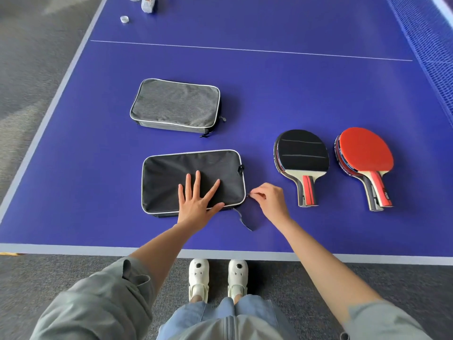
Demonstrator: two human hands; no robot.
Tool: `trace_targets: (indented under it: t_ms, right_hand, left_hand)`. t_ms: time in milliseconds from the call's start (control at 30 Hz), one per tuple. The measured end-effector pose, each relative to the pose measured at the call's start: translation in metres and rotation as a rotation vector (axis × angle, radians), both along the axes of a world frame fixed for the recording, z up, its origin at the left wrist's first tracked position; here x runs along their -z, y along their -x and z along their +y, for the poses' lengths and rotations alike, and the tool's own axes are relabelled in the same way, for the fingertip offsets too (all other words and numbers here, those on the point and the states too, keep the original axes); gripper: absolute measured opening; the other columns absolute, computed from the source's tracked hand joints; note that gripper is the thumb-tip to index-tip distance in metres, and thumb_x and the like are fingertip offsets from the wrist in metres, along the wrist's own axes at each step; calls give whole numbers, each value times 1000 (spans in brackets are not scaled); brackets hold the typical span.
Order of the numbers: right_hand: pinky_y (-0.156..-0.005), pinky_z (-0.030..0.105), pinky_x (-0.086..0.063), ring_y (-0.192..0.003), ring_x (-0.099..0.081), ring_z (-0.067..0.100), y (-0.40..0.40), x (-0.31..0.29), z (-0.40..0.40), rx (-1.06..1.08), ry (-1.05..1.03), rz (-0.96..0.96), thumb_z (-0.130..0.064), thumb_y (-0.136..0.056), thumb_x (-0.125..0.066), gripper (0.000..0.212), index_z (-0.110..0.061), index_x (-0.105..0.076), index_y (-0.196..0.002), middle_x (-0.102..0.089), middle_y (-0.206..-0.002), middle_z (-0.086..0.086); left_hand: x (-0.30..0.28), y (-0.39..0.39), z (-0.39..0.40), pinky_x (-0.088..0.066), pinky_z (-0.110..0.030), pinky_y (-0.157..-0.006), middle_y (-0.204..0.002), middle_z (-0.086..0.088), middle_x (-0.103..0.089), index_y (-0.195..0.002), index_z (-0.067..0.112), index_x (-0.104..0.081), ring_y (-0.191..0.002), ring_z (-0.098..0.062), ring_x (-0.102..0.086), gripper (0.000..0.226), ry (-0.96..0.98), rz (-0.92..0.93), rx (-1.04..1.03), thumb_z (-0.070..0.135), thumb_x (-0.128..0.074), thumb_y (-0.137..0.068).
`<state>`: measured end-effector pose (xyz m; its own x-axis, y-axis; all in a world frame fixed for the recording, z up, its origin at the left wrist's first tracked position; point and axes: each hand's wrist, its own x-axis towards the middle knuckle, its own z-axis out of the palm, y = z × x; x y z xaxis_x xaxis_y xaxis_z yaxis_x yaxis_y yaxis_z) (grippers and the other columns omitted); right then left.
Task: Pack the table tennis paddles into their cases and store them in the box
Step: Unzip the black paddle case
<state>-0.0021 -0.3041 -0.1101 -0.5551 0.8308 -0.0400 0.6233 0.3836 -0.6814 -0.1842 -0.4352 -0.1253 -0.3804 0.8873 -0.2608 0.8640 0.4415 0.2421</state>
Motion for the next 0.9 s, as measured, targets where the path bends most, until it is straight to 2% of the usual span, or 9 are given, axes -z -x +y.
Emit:
trace_targets:
  t_ms: [133, 233, 300, 367, 500, 633, 700, 800, 900]
  right_hand:
    - [-69, 27, -50, -72, -65, 24, 13, -3, 16, 27, 63, 44, -1, -80, -69, 6, -2, -75, -80, -71, -79, 13]
    - [-68, 12, -48, -74, -66, 22, 16, -8, 15, -5, 142, 81, -2, -81, -69, 5, -1, -74, -81, -73, -81, 10]
    - [-69, 17, -51, -74, -67, 21, 10, -11, 6, -21, 159, 113, -3, -82, -68, 6, 0, -73, -81, -73, -80, 9]
    - [-71, 25, -54, -74, -66, 18, 7, -13, -10, -82, 173, 127, -4, -83, -68, 6, 0, -73, -81, -73, -81, 8]
    - [-68, 17, -50, -72, -64, 14, 13, -9, -46, -251, 183, 142, -5, -82, -69, 6, -1, -73, -82, -72, -81, 9]
    - [-69, 24, -52, -75, -64, 21, 12, 0, -43, -230, 133, 122, -4, -79, -72, 6, -1, -75, -83, -72, -83, 10]
    - [-70, 20, -48, -76, -61, 21, 7, 5, -35, -218, 97, 103, -5, -78, -73, 4, -4, -75, -82, -71, -84, 8]
    - [-72, 6, -39, -75, -56, 19, 4, 8, -19, -229, 60, 64, -8, -78, -73, 3, -8, -76, -79, -69, -85, 4]
    - [-73, 11, -40, -75, -57, 19, 11, 8, 5, -202, 54, 76, -5, -78, -73, 2, -6, -74, -78, -70, -84, 5]
  left_hand:
    - [0, 3, -3, 9, -49, -116, -157, -6, 20, -142, 53, 2, -142, -30, 24, 62, 2, 5, 34, 64, -30, -90]
    - [-3, 11, -5, 9, -46, -117, -159, -3, 12, -143, 51, -9, -144, -27, 19, 59, -48, -61, 41, 60, -36, -91]
    - [-8, 20, -4, 8, -43, -117, -159, 1, 0, -144, 47, -20, -146, -22, 11, 54, -131, -130, 8, 52, -39, -94]
    - [-13, 25, 1, 6, -45, -117, -159, 3, -6, -145, 44, -23, -147, -20, 7, 51, -159, -153, -27, 48, -38, -96]
    - [-16, 15, 24, 8, -54, -114, -159, 1, 7, -147, 45, -9, -145, -28, 15, 53, -45, -68, -55, 50, -27, -97]
    - [-1, 3, 21, 11, -57, -113, -157, -3, 20, -144, 46, 9, -142, -33, 23, 57, 10, 41, -14, 56, -18, -95]
    - [9, 1, 16, 12, -56, -112, -157, -3, 22, -140, 47, 18, -141, -34, 24, 58, 2, 82, -11, 59, -14, -94]
    - [17, 1, 15, 12, -56, -112, -156, -3, 22, -137, 48, 24, -141, -34, 25, 57, -19, 92, -17, 60, -9, -92]
    - [20, 2, 15, 13, -55, -111, -156, -3, 22, -136, 49, 26, -141, -33, 24, 56, -33, 95, -17, 62, 0, -88]
